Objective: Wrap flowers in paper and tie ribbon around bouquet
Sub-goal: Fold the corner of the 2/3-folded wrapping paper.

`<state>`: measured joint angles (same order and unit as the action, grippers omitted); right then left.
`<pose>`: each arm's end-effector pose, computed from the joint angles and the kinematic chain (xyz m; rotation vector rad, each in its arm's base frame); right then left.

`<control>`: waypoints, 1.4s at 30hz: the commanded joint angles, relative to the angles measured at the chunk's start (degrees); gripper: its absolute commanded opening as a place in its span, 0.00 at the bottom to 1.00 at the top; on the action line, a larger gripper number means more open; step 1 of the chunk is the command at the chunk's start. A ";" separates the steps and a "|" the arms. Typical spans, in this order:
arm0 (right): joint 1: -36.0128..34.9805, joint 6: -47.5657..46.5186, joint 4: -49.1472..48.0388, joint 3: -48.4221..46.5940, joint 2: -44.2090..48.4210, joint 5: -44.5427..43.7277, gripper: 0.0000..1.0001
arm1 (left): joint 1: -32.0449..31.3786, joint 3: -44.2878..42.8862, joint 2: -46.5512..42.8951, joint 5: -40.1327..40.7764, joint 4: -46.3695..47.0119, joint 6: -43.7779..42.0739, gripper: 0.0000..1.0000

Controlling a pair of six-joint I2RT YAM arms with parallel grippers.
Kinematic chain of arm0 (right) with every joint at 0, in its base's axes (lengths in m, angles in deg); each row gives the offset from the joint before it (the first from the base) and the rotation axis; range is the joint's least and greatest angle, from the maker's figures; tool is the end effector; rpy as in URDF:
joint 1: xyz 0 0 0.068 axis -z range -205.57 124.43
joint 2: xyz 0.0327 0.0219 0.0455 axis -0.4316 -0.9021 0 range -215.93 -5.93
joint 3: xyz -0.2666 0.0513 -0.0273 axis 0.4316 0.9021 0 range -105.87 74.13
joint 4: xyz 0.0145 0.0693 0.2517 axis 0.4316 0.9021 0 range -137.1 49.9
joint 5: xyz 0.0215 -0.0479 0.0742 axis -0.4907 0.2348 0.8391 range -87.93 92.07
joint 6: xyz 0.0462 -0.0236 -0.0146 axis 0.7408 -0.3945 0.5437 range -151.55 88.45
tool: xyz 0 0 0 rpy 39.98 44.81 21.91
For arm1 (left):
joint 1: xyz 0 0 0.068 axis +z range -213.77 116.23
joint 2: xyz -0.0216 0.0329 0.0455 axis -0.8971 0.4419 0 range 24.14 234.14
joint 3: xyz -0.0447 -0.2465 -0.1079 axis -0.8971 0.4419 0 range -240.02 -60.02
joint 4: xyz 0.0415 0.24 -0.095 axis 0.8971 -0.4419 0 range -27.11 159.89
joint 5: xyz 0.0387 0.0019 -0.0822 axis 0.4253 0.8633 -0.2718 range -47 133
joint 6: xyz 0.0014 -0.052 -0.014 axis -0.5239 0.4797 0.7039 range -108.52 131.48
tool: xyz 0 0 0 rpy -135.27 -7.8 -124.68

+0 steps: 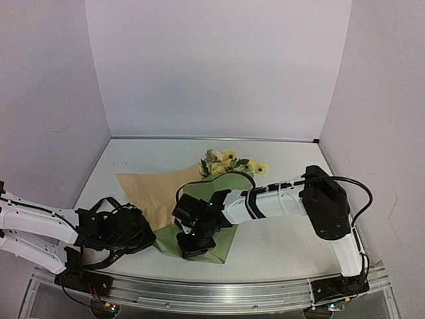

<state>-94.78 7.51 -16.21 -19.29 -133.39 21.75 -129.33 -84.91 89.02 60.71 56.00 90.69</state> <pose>0.1532 0.4369 0.1383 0.8928 -2.8693 -0.8459 0.0917 -0.1755 0.1539 -0.4370 2.5475 -0.6805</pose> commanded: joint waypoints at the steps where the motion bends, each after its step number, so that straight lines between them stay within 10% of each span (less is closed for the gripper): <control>1: 0.61 -1.05 1.93 0.77 6.76 1.32 0.17 | 0.40 -2.26 -0.78 0.65 -0.06 -2.36 0.00; 12: 8.67 -3.40 2.22 12.74 20.89 3.35 0.32 | 0.26 -8.73 1.75 0.92 -1.23 -10.89 0.00; 33: 11.44 -2.62 1.89 -1.52 0.29 4.75 0.17 | -0.18 -20.41 10.63 -7.88 7.71 -31.03 0.00; 42: 12.65 -2.46 1.14 1.97 8.08 5.67 0.21 | -0.18 -23.32 16.08 -11.20 9.62 -34.24 0.00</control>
<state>-82.99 4.91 -14.66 -18.75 -132.19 27.13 -129.40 -105.43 104.05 51.49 62.49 59.40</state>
